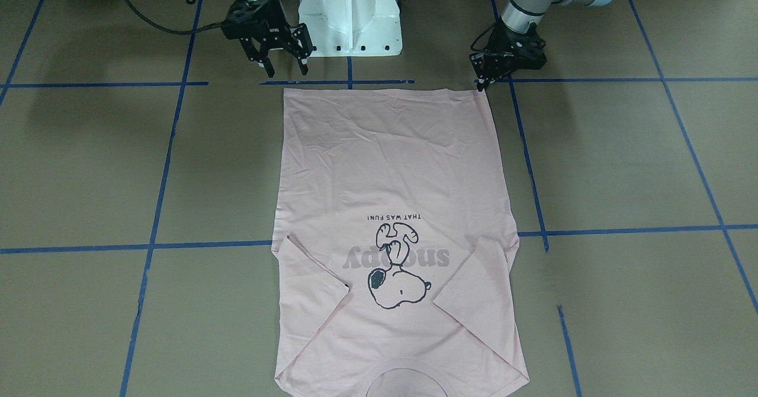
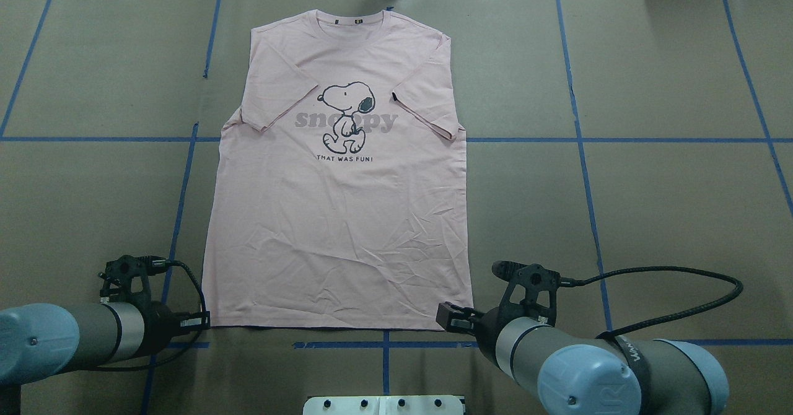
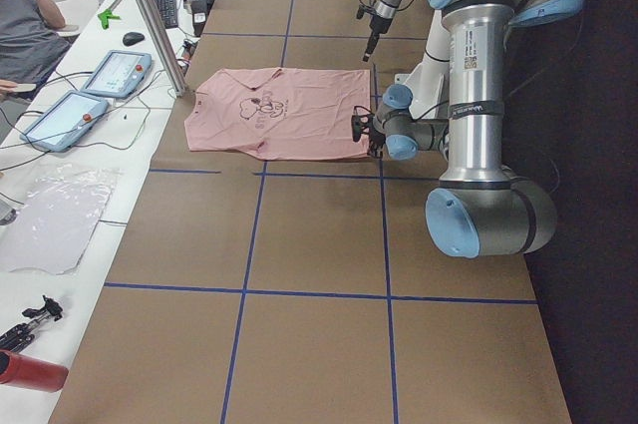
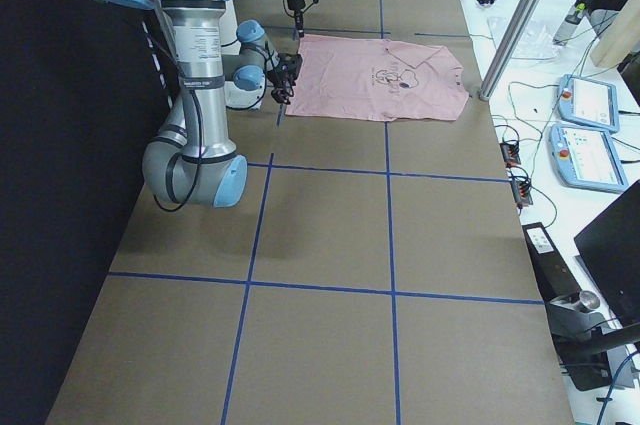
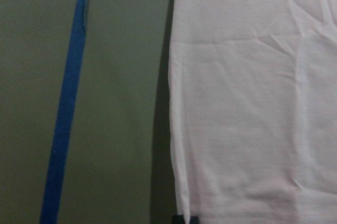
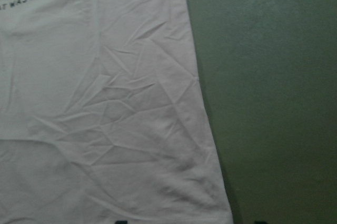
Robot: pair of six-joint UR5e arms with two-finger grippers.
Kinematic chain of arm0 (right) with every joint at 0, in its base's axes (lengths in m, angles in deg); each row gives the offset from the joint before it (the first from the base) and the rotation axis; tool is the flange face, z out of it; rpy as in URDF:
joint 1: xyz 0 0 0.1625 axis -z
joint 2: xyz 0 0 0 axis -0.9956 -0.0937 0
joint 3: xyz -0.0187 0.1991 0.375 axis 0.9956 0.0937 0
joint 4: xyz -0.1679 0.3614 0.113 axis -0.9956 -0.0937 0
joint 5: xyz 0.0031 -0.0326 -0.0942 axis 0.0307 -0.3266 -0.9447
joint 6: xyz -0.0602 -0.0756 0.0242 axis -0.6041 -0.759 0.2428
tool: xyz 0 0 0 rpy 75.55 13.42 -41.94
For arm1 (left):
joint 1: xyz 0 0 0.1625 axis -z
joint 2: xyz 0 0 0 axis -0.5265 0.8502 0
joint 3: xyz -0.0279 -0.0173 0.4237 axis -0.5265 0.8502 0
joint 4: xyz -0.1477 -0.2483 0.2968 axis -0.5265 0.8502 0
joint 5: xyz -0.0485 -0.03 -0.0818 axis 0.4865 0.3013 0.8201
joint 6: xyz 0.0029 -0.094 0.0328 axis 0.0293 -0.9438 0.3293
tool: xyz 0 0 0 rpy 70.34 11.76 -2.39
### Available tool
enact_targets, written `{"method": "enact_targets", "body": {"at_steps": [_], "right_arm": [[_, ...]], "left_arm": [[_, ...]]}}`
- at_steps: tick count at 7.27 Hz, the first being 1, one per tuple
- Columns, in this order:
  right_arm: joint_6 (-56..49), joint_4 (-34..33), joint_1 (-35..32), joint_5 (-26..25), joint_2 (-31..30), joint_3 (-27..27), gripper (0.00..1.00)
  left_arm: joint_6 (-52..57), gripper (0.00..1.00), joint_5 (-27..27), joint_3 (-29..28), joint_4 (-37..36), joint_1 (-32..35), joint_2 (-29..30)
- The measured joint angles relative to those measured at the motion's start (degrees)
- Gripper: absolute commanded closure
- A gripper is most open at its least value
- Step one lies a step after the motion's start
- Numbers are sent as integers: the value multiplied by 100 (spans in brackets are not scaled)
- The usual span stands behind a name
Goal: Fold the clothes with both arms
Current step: 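Lower both grippers and grasp the hem corners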
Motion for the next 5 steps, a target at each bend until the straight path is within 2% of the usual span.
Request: {"method": "enact_targets", "body": {"at_steps": [2,5], "right_arm": [[222,-515,90,-14,292,353,36],[216,-569,56,-83,535,727,36]], "left_arm": [[3,100,-4,25,-1,-7,5],[3,100,-7,34,-1,-17,31]]}}
